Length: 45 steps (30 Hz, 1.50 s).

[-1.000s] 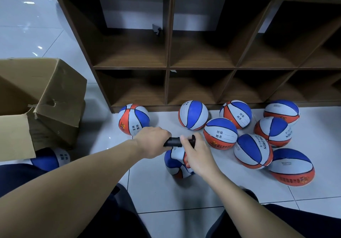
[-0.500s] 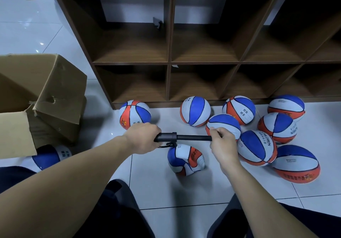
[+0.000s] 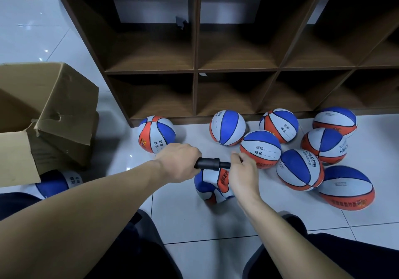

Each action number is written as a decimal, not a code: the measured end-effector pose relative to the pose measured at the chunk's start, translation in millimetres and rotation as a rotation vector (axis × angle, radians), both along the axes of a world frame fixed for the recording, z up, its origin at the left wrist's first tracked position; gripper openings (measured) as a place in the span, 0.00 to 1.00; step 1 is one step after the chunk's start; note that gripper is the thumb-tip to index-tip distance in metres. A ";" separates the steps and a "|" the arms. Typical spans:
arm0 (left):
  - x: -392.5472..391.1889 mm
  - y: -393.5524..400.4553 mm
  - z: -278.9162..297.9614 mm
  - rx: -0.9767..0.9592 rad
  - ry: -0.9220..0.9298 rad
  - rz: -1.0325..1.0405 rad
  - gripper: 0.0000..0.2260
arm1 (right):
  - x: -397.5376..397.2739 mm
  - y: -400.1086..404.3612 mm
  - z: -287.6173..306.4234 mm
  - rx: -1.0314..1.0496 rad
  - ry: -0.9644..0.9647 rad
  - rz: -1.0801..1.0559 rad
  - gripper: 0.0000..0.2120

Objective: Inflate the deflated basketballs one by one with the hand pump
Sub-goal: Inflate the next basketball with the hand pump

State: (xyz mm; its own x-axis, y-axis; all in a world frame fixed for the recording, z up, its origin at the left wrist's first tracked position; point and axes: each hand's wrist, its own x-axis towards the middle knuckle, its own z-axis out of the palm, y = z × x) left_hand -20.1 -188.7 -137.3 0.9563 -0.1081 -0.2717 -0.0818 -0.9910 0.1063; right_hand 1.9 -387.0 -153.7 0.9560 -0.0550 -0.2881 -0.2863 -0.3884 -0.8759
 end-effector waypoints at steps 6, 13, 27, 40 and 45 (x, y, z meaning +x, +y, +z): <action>-0.5 -10.9 0.3 0.015 -0.012 -0.023 0.09 | -3.5 10.9 -6.3 0.011 0.017 0.022 0.17; -1.6 -4.2 0.1 -0.001 -0.026 -0.033 0.10 | 1.2 1.6 -2.2 -0.003 0.010 0.037 0.17; -0.3 12.4 -3.4 -0.007 0.006 0.073 0.12 | 23.2 -34.3 0.1 -0.017 0.003 -0.209 0.19; -5.8 -25.2 0.7 -0.073 0.001 0.044 0.11 | 0.9 0.7 7.0 -0.025 -0.070 -0.036 0.21; -8.3 -33.2 -3.1 -0.087 0.021 0.034 0.11 | -2.7 1.3 -0.8 -0.028 -0.031 0.006 0.20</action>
State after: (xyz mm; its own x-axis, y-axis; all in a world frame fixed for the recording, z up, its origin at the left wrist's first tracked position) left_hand -28.4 -221.9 -140.5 0.9541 -0.0998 -0.2823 -0.0453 -0.9801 0.1934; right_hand -0.8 -385.7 -154.5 0.9647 -0.0573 -0.2571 -0.2573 -0.4144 -0.8729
